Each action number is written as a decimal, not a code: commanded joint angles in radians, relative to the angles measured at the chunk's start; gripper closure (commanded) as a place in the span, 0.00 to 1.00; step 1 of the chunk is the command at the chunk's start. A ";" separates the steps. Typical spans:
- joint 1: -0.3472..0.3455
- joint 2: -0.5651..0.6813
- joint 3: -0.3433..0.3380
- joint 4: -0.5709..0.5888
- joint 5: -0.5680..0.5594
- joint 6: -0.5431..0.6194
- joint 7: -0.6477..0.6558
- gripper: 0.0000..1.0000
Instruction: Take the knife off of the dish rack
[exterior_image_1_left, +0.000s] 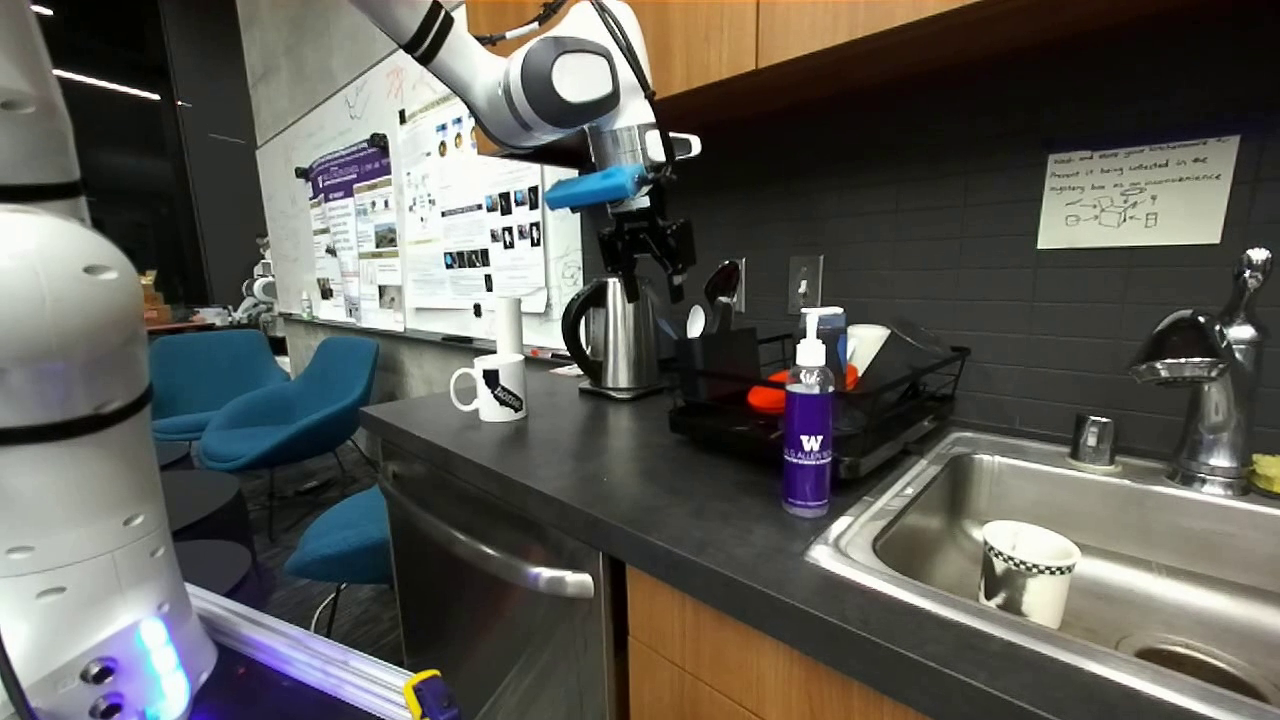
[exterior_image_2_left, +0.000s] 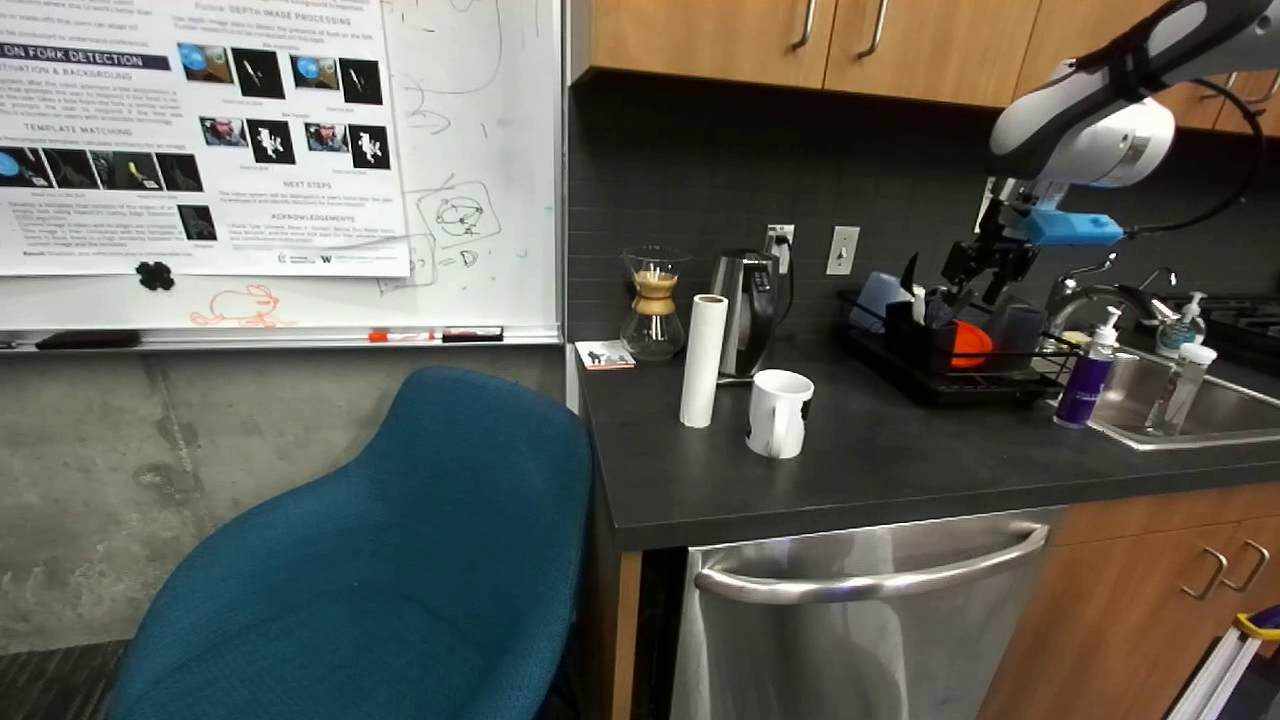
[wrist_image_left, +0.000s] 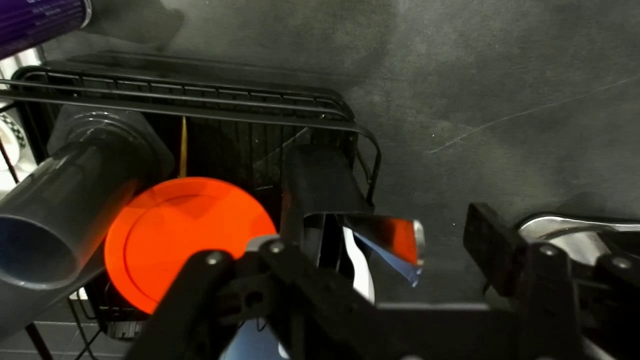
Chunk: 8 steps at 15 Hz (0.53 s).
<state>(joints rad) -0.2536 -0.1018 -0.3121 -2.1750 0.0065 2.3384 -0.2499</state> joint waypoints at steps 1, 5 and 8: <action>-0.006 0.011 0.002 0.023 0.001 0.005 -0.019 0.49; -0.007 0.011 0.002 0.027 0.000 0.004 -0.018 0.79; -0.006 0.008 0.004 0.025 -0.002 0.003 -0.016 1.00</action>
<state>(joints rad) -0.2553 -0.0978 -0.3121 -2.1612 0.0065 2.3394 -0.2502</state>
